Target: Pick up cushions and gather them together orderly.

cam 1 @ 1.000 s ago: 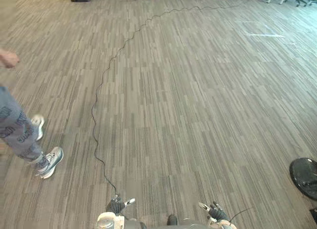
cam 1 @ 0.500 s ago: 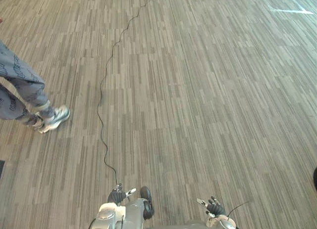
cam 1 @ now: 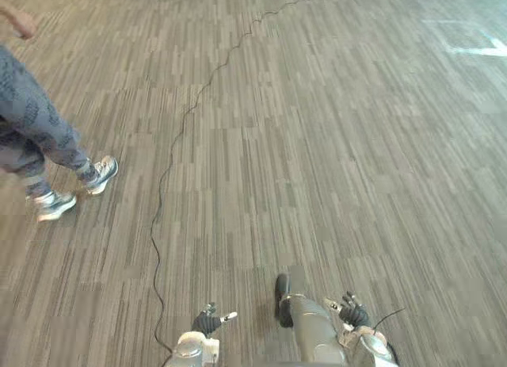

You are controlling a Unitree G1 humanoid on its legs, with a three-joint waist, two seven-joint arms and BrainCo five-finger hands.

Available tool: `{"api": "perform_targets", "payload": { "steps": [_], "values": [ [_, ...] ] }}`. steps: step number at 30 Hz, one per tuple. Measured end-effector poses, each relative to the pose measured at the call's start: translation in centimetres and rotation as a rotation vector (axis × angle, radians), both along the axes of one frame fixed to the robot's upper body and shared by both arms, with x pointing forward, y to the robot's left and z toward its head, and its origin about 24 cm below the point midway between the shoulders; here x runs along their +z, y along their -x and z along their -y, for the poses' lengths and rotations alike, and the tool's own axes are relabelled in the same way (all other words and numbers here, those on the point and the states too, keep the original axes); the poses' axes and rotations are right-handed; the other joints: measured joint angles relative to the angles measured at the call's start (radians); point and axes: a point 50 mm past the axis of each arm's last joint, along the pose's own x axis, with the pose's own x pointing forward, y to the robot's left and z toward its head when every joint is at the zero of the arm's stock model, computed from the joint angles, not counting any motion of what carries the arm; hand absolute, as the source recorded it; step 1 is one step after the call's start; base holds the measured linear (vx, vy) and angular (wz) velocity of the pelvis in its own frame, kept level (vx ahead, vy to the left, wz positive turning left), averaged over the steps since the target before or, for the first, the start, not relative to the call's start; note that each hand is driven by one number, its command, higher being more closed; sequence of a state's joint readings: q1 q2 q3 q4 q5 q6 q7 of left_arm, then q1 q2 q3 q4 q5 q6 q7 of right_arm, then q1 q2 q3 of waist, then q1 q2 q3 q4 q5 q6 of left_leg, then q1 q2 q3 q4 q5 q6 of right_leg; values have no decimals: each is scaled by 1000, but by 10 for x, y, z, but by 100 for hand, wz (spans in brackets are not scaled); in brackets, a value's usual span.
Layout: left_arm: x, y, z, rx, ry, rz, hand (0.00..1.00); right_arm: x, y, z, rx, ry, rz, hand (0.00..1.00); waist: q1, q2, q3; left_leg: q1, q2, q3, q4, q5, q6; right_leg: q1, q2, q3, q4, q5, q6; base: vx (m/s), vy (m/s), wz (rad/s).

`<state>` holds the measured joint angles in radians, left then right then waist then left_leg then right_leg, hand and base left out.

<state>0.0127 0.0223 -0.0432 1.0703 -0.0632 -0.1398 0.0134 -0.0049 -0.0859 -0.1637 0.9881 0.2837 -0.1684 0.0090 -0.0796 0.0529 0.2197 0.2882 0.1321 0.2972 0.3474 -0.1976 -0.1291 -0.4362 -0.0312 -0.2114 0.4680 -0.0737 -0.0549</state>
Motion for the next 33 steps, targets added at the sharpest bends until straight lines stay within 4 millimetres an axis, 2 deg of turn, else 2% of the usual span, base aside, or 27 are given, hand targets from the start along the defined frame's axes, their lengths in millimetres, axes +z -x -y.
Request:
{"api": "perform_targets", "payload": {
  "steps": [1,2,4,5,7,9,10,11,12,13,14,15,16,17,18,19,20,21,23,24,25,27,28,30,31,32,33],
  "values": [
    [2,-2,-5,53,6,16,0,1,-1,-3,20,2,4,0,8,16,7,-133,82,-42,346,62,-28,70,39,9,-18,-33,-20,624,-230,-41],
    [4,-6,-8,80,7,37,0,0,0,-6,33,2,-1,0,16,13,12,-208,130,-58,562,54,-34,142,66,16,-33,-63,-33,870,-313,-51],
    [8,-12,-10,98,6,67,0,-2,5,-11,50,-2,-15,0,25,-7,24,-275,165,-50,703,28,-25,265,82,33,-70,-99,-49,538,-164,-34],
    [10,-15,-11,100,5,88,0,-4,9,-15,52,-13,-25,0,37,-30,24,-325,176,-19,719,6,3,344,82,57,-112,-123,-51,504,-120,-39],
    [14,-20,-10,102,11,116,0,-6,12,-19,46,-26,-31,0,52,-44,13,-417,182,38,652,-27,28,428,81,94,-172,-137,-47,552,-82,-50],
    [16,-24,-7,96,15,138,0,-5,10,-20,41,-30,-26,0,66,-47,14,-505,144,76,451,-53,54,519,75,134,-245,-144,-34,530,41,-45],
    [17,-25,-5,79,14,141,0,-6,12,-20,39,-31,-37,0,68,-53,13,-518,67,56,197,-30,35,568,46,149,-282,-153,-18,422,74,-26],
    [17,-25,-4,72,15,141,0,-7,13,-20,39,-31,-40,0,69,-53,12,-518,41,43,94,-5,21,583,38,156,-295,-156,-12,512,120,-42],
    [17,-25,1,48,19,142,0,-8,14,-17,40,-24,-49,0,74,-37,3,-538,6,9,-108,68,-13,612,36,183,-333,-164,2,392,152,-53],
    [17,-26,4,35,24,145,0,-8,16,-14,41,-16,-59,0,84,-15,-5,-582,2,-23,-156,113,-14,624,44,206,-358,-174,19,613,269,-86],
    [17,-27,5,21,21,146,0,-10,18,-14,44,-17,-76,0,93,-11,-9,-595,-7,-57,-145,210,25,660,35,242,-370,-195,51,684,343,-90],
    [16,-25,2,17,11,136,0,-11,18,-19,45,-30,-78,0,89,-30,-27,-577,-31,-60,-149,266,77,672,5,276,-360,-202,64,740,363,-74],
    [14,-23,-2,13,0,124,0,-12,19,-24,46,-45,-80,0,80,-58,-43,-567,-55,-44,-148,246,106,652,-25,291,-321,-202,65,640,302,-43],
    [14,-22,-2,5,-4,120,0,-13,21,-26,48,-50,-84,0,78,-71,-51,-561,-64,-29,-147,236,119,627,-36,305,-276,-202,65,611,279,-36],
    [13,-22,-7,-12,-26,116,0,-15,26,-28,64,-47,-106,0,81,-98,-53,-524,-81,5,-144,193,127,557,-52,340,-96,-202,89,586,251,-42],
    [13,-21,-10,-28,-40,107,0,-18,30,-29,78,-43,-131,0,78,-122,-51,-467,-103,27,-142,145,131,488,-63,362,116,-168,201,573,235,-40],
    [12,-20,-10,-35,-44,104,0,-18,31,-29,79,-43,-136,0,75,-126,-50,-449,-107,29,-141,130,133,465,-65,369,182,-142,248,550,194,-26],
    [9,-17,-12,-70,-61,74,0,-18,33,-28,82,-42,-133,0,61,-123,-47,-376,-110,35,-132,75,136,381,-66,384,424,-79,327,535,159,-30],
    [6,-12,-12,-96,-72,41,0,-15,28,-24,102,-23,-115,0,61,-106,-36,-253,-106,63,-181,48,136,295,-89,324,562,-136,222,461,129,-41],
    [5,-11,-11,-101,-73,33,0,-14,26,-22,116,-14,-106,0,61,-98,-31,-200,-102,79,-216,48,136,271,-100,284,565,-163,179,480,115,-56],
    [5,-10,-11,-106,-74,30,0,-11,22,-18,124,2,-85,0,58,-82,-24,-103,-81,112,-278,48,135,209,-109,183,507,-218,119,472,92,-51],
    [4,-9,-13,-106,-78,25,0,-10,18,-17,123,5,-72,0,50,-76,-23,-57,-56,141,-298,44,129,142,-108,95,412,-243,100,509,-2,-35],
    [4,-8,-13,-116,-82,20,0,-7,12,-17,126,10,-53,0,35,-73,-21,-31,-36,165,-305,43,127,86,-107,26,295,-237,90,568,-130,-21],
    [4,-8,-11,-132,-82,14,0,-4,5,-15,131,16,-33,0,19,-63,-15,9,-15,191,-317,42,126,33,-93,-26,90,-161,69,508,-171,-17],
    [3,-7,-10,-138,-81,10,0,-5,6,-14,131,17,-35,0,18,-68,-18,35,-19,199,-319,38,112,28,-81,-27,-86,-52,60,564,-208,-16],
    [2,-4,-9,-138,-80,2,0,-6,10,-14,126,15,-44,0,13,-80,-20,77,-33,196,-318,23,48,33,-80,-16,-188,89,20,716,-257,-43],
    [0,-2,0,-126,-52,-12,0,0,-1,-4,128,45,-16,0,8,-30,-13,129,9,200,-316,11,7,14,-40,-14,-87,127,-21,584,-201,-43]
  ]
}}
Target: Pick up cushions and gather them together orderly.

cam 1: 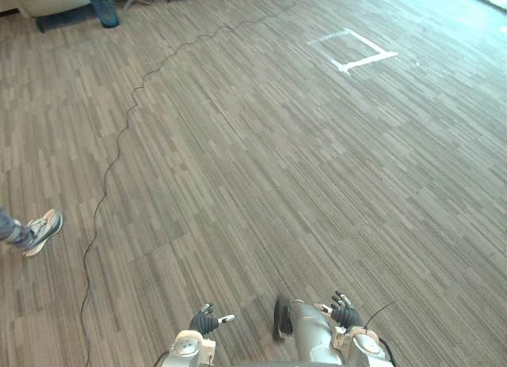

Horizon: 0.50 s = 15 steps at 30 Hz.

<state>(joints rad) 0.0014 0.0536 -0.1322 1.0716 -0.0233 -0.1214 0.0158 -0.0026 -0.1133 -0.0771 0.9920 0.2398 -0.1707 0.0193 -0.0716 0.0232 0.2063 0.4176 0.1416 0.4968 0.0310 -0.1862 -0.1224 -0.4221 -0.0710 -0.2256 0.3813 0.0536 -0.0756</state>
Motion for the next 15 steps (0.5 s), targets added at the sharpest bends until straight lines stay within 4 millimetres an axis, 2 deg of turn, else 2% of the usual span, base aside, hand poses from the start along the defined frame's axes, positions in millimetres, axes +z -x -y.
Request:
{"api": "perform_targets", "payload": {
  "steps": [1,2,3,4,5,6,7,8,9,10,11,12,13,14,15],
  "values": [
    [0,1,1,3,4,-3,0,1,-2,0,7,6,4,0,0,8,-4,-1,6,0,9,12,-21,-9,1,0,25,-23,-10,557,-235,-58],
    [0,-3,7,15,26,5,0,2,-4,2,6,4,10,0,-2,16,-5,-38,31,-27,121,56,-89,-40,10,17,112,-122,-12,522,-311,-39],
    [1,-6,9,46,39,14,0,3,-5,2,-14,-1,22,0,-10,31,-3,-110,89,-75,322,98,-84,-10,49,26,113,-173,-8,641,-407,-50],
    [2,-6,11,79,55,15,0,2,-2,-2,-18,-14,14,0,-7,44,0,-178,147,-125,513,156,-61,44,84,38,79,-188,-16,433,-282,-39],
    [1,-5,11,91,60,15,0,1,-1,-3,-18,-17,9,0,-5,46,0,-203,164,-139,587,162,-56,67,98,40,64,-193,-21,538,-219,-67],
    [3,-5,11,127,75,29,0,-1,5,-6,-27,-28,-2,0,2,37,9,-274,213,-158,831,144,-48,166,142,65,24,-216,-47,424,-142,-66],
    [5,-9,11,138,80,53,0,-2,8,-8,-31,-31,-6,0,5,24,17,-315,219,-171,935,120,-52,230,157,87,6,-233,-63,680,-221,-89],
    [8,-11,11,141,83,71,0,-3,14,-11,-33,-36,-10,0,17,-1,16,-383,203,-181,1004,68,-49,304,164,113,-21,-264,-105,446,-154,-71],
    [8,-11,11,143,83,78,0,-5,18,-14,-31,-42,-24,0,19,-17,12,-444,187,-174,1001,34,-38,350,173,145,-50,-277,-109,565,-145,-81],
    [11,-15,10,149,86,101,0,-6,19,-16,-33,-48,-29,0,24,-13,10,-520,165,-158,968,-12,-4,411,183,187,-93,-272,-90,409,-75,-71],
    [12,-17,10,154,89,113,0,-6,20,-16,-32,-47,-31,0,26,-19,13,-549,154,-145,937,-29,12,431,184,209,-107,-272,-86,514,-37,-106],
    [14,-20,10,162,95,134,0,-6,19,-15,-33,-45,-30,0,43,-19,14,-602,114,-124,804,-55,25,478,180,256,-134,-275,-75,626,60,-124],
    [15,-21,10,156,94,142,0,-6,19,-15,-34,-44,-34,0,50,-15,13,-633,58,-134,622,-51,22,519,171,307,-162,-285,-59,526,69,-121],
    [15,-21,10,155,96,146,0,-7,19,-15,-33,-44,-37,0,50,-14,14,-642,36,-143,545,-46,25,536,166,326,-174,-290,-50,685,173,-106],
    [16,-23,12,147,103,153,0,-7,20,-15,-34,-43,-44,0,55,-7,15,-672,-15,-198,345,9,13,597,152,373,-213,-300,-37,609,217,-103]
  ]
}}
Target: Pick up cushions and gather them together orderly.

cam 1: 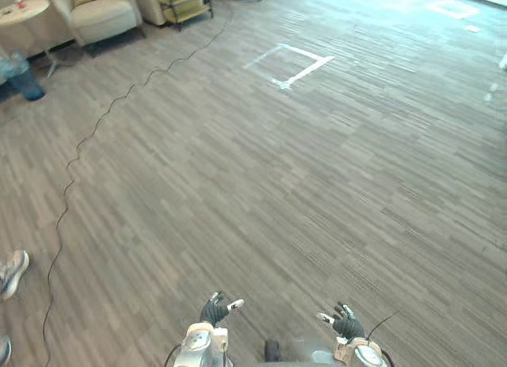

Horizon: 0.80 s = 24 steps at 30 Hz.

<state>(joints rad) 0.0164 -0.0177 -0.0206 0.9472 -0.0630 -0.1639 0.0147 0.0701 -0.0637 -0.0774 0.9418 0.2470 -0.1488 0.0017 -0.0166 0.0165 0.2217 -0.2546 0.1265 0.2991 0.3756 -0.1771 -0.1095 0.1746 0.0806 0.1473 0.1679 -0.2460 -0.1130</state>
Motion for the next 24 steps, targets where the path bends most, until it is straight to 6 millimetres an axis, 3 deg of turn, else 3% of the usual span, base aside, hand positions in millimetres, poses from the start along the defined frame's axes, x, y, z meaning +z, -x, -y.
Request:
{"api": "perform_targets", "payload": {
  "steps": [1,2,3,4,5,6,7,8,9,10,11,12,14,16,18,19,20,21,22,23,24],
  "values": [
    [0,0,3,-12,5,4,0,0,1,4,2,12,-5,0,6,19,-9,-40,-19,-66,-138,69,-42,33,2,43,-30,-10,16,732,285,-104],
    [1,-1,4,-16,8,6,0,-1,3,7,2,19,-15,0,7,29,-13,-60,-18,-87,-167,85,-51,38,8,59,-44,-14,23,618,307,-120],
    [2,-4,4,-22,7,16,0,-4,8,8,-1,22,-38,0,24,31,-18,-88,-15,-109,-151,149,-20,70,0,92,-49,-56,25,657,343,-119],
    [0,-2,1,-20,0,1,0,-6,11,4,1,11,-50,0,24,13,-35,-78,-47,-112,-120,225,58,82,-30,128,11,-88,48,534,275,-106],
    [-1,0,-2,-15,-7,-7,0,-7,12,3,0,6,-57,0,15,-6,-40,-67,-65,-107,-122,220,84,64,-46,130,62,-99,67,726,311,-65],
    [-3,2,-12,-7,-29,-22,0,-10,19,-5,-5,-18,-73,0,9,-53,-60,-17,-101,-74,-149,192,107,-14,-74,127,256,-106,115,567,223,-25],
    [-3,3,-13,-7,-32,-24,0,-10,20,-6,-10,-23,-72,0,8,-62,-63,-9,-109,-68,-149,188,106,-34,-80,124,306,-102,132,958,368,-25],
    [-4,4,-17,-8,-44,-37,0,-10,18,-11,5,-35,-68,0,-9,-92,-55,63,-140,-57,-144,119,127,-148,-96,80,607,22,349,526,198,-8],
    [-4,3,-18,-12,-47,-39,0,-9,16,-11,10,-35,-62,0,-16,-94,-50,90,-142,-55,-146,103,129,-171,-102,69,680,36,378,626,215,-11],
    [-8,7,-18,-31,-57,-74,0,-7,10,-10,21,-35,-44,0,-20,-83,-38,177,-139,-50,-157,66,134,-223,-127,-4,816,7,322,461,136,-21],
    [-9,10,-18,-33,-58,-88,0,-6,8,-7,29,-25,-34,0,-24,-71,-30,260,-131,-35,-192,49,137,-247,-152,-66,847,-24,255,764,222,-53],
    [-11,13,-19,-35,-62,-103,0,-3,3,-1,49,-2,-18,0,-23,-34,-21,372,-108,-1,-266,41,134,-282,-165,-138,804,-76,165,528,153,-61],
    [-14,21,-26,-32,-78,-127,0,-2,-2,0,67,7,-6,0,-26,-17,-28,455,-78,50,-324,40,132,-369,-165,-233,681,-103,143,476,81,-61],
    [-13,20,-30,-32,-88,-126,0,-1,-4,0,69,5,3,0,-39,-21,-28,502,-59,77,-344,30,116,-460,-163,-297,554,-92,136,576,-18,-29],
    [-14,22,-27,-47,-87,-137,0,3,-11,0,73,10,27,0,-55,-26,-27,552,-46,85,-369,17,102,-534,-143,-312,303,22,123,477,-103,-8],
    [-16,25,-24,-63,-84,-148,0,3,-10,-1,75,9,31,0,-59,-33,-30,582,-53,90,-371,0,75,-541,-136,-299,148,124,117,458,-119,1],
    [-16,26,-23,-64,-83,-151,0,3,-9,-1,75,8,28,0,-60,-37,-32,590,-55,90,-371,-6,65,-540,-137,-292,117,146,114,743,-207,3],
    [-17,28,-21,-67,-80,-160,0,3,-9,2,69,13,32,0,-71,-32,-33,646,-49,77,-368,-25,36,-539,-129,-277,171,277,68,730,-244,-4],
    [-19,30,-15,-79,-70,-170,0,5,-12,5,65,19,39,0,-73,0,-44,632,-13,65,-276,-21,30,-551,-117,-286,258,187,60,604,-212,-3],
    [-19,29,-13,-81,-67,-168,0,5,-12,6,59,18,40,0,-75,2,-46,617,-4,60,-229,-19,26,-549,-115,-287,270,171,57,452,-239,-4],
    [-18,28,-9,-73,-55,-162,0,5,-12,7,43,11,42,0,-80,11,-41,566,30,43,-79,0,-2,-522,-108,-292,279,134,49,469,-269,1]
  ]
}}
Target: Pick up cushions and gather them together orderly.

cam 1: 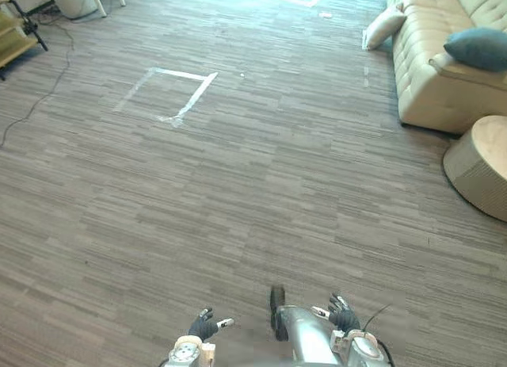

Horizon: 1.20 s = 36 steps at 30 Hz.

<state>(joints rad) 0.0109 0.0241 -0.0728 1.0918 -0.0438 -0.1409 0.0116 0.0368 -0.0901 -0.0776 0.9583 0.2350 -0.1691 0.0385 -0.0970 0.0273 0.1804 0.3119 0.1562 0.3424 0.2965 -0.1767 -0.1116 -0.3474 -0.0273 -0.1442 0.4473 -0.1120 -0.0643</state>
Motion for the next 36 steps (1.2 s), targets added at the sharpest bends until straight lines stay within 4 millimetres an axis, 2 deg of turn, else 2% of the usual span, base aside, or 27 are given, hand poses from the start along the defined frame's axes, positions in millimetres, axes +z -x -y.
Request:
{"api": "perform_targets", "payload": {
  "steps": [1,2,4,6,9,10,11,12,13,14,15,17,18,19,20,21,22,24,25,27,29,30,31,32,33,35,36],
  "values": [
    [0,-1,1,55,21,4,0,0,0,0,-1,0,1,0,-4,17,18,-118,83,-44,318,46,-55,88,41,6,-46,-25,-7,705,-346,-25],
    [3,-4,1,89,32,28,0,-1,2,1,1,4,-19,0,7,27,22,-191,134,-46,543,23,-62,189,81,26,-114,-30,-21,683,-259,-43],
    [6,-8,0,94,31,54,0,-6,12,-1,-6,-5,-57,0,27,-2,32,-264,121,-21,624,-38,-31,357,88,63,-215,-35,-38,580,-155,-62],
    [8,-13,2,90,35,81,0,-7,14,0,-9,-1,-64,0,44,-8,30,-364,81,11,534,-76,1,439,87,123,-289,-46,-31,451,-70,-86],
    [12,-18,0,94,30,110,0,-7,13,0,-8,1,-64,0,56,-5,30,-476,-1,-20,235,-68,9,505,72,201,-337,-63,-19,403,47,-87],
    [12,-19,0,87,27,117,0,-7,15,1,-10,3,-71,0,58,-2,31,-507,-39,-58,66,-20,2,548,60,234,-360,-79,-13,670,189,-84],
    [13,-20,2,72,29,120,0,-9,18,2,-13,7,-85,0,59,15,30,-545,-53,-108,-82,48,-39,593,62,265,-394,-96,4,571,173,-74],
    [13,-21,4,62,30,122,0,-9,19,3,-12,13,-88,0,60,23,26,-564,-51,-116,-94,58,-44,603,66,271,-405,-105,6,693,327,-72],
    [14,-23,7,39,30,129,0,-10,21,4,2,26,-98,0,70,34,19,-611,-39,-125,-95,103,-17,637,69,297,-418,-137,12,627,355,-69],
    [14,-23,4,30,21,131,0,-11,24,1,14,26,-109,0,87,21,8,-601,-50,-126,-63,215,29,666,41,322,-402,-169,41,627,355,-65],
    [14,-23,3,27,16,128,0,-12,26,1,14,26,-112,0,88,18,-2,-601,-60,-122,-62,239,39,664,30,325,-387,-175,50,703,332,-42],
    [12,-20,-2,3,-3,112,0,-15,33,-7,22,6,-133,0,84,-33,-37,-575,-122,-98,-65,226,110,590,-22,328,-216,-176,54,812,353,-4],
    [12,-20,-6,3,-14,107,0,-16,34,-10,20,-2,-134,0,84,-61,-38,-532,-159,-85,-69,184,124,533,-38,327,-17,-174,105,515,226,11],
    [12,-20,-7,3,-17,108,0,-16,33,-11,23,-3,-133,0,85,-68,-35,-515,-166,-81,-70,175,129,515,-40,327,39,-169,139,574,223,6],
    [12,-21,-9,1,-24,109,0,-15,30,-14,38,-5,-130,0,80,-90,-22,-437,-198,-80,-74,117,139,422,-50,333,316,-79,304,436,149,-3],
    [9,-16,-11,-13,-35,75,0,-14,27,-14,43,-5,-118,0,77,-84,-16,-345,-208,-86,-87,66,145,339,-64,294,530,-72,282,537,186,-6],
    [8,-15,-11,-18,-37,67,0,-13,26,-13,44,-1,-111,0,77,-78,-12,-316,-208,-86,-93,56,146,322,-67,274,562,-87,253,422,138,-8],
    [5,-11,-8,-43,-39,37,0,-11,22,-5,58,25,-91,0,65,-49,-4,-158,-202,-88,-183,18,156,224,-81,161,579,-179,105,633,139,-5],
    [4,-8,-8,-49,-40,29,0,-9,17,-5,62,26,-80,0,53,-33,-11,-103,-188,-93,-210,-9,152,150,-75,104,505,-215,80,569,49,4],
    [3,-5,-8,-48,-39,20,0,-6,11,-3,62,29,-55,0,41,-28,-8,-52,-163,-95,-226,-38,137,49,-59,53,353,-216,78,562,-50,14],
    [2,-4,-6,-67,-40,13,0,-4,5,-3,53,25,-38,0,26,-29,-7,-2,-133,-106,-243,-50,137,-14,-34,40,51,-111,78,584,-103,31],
    [2,-4,-5,-71,-40,13,0,-4,5,-3,52,25,-37,0,24,-29,-7,5,-129,-108,-247,-50,137,-18,-30,42,6,-87,79,694,-183,43],
    [1,0,-5,-75,-39,4,0,-5,8,-3,49,24,-47,0,23,-44,-13,46,-128,-129,-246,-57,125,-16,-22,71,-180,83,83,702,-194,37],
    [1,0,-5,-74,-39,2,0,-5,8,-2,49,25,-48,0,19,-43,-15,54,-123,-137,-241,-61,118,-13,-22,77,-167,114,83,864,-250,45],
    [-1,1,1,-72,-23,-8,0,-4,5,2,46,35,-38,0,13,-25,-13,75,-97,-164,-197,-63,111,-20,-6,78,-61,114,38,705,-227,28],
    [-1,-1,7,-62,-7,-5,0,-2,4,8,30,45,-35,0,13,1,-4,39,-63,-175,-30,-25,48,2,-5,50,29,34,-1,660,-236,23],
    [0,-2,10,-27,10,2,0,-2,4,11,16,49,-39,0,11,18,0,-46,-19,-190,212,51,-40,63,8,38,23,-24,-6,503,-192,17]
  ]
}}
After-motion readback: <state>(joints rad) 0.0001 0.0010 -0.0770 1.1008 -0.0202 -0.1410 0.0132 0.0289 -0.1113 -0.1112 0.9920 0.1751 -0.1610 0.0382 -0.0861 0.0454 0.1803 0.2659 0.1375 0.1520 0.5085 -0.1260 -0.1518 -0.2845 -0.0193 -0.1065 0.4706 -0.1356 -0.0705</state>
